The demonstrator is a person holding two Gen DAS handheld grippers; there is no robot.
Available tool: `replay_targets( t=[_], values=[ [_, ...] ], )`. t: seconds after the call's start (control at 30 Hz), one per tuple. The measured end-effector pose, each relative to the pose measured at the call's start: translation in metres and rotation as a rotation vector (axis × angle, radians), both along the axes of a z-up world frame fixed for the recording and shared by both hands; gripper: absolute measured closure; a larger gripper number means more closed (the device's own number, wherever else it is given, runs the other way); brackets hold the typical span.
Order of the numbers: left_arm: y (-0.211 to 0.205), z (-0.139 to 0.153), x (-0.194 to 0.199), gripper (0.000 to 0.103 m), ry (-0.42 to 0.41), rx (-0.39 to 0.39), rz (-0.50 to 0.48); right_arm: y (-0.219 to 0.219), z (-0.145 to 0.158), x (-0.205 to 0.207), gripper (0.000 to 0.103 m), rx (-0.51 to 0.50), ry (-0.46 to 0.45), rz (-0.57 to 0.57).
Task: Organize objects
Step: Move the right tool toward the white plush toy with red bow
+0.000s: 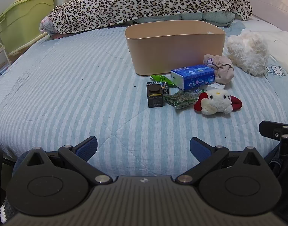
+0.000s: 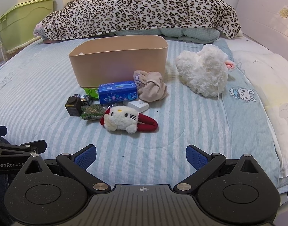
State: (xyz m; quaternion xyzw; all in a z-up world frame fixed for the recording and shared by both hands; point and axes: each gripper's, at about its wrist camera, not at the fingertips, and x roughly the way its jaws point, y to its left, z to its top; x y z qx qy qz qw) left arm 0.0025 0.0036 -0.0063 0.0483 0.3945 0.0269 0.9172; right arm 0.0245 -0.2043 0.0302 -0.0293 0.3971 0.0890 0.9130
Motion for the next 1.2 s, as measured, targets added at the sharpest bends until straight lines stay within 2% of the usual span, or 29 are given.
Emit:
replay_targets(
  t=[0.77, 1.03, 1.2],
  values=[
    [0.002, -0.008, 0.022, 0.0, 0.013, -0.026, -0.016, 0.0, -0.011, 0.021, 0.0, 0.009, 0.013, -0.018],
    [0.003, -0.015, 0.045, 0.0, 0.006, -0.003, -0.019, 0.006, -0.023, 0.043, 0.0, 0.028, 0.027, -0.002],
    [0.008, -0.022, 0.065, 0.0, 0.019, -0.023, -0.012, 0.012, -0.035, 0.06, 0.0, 0.04, 0.042, 0.012]
  ],
)
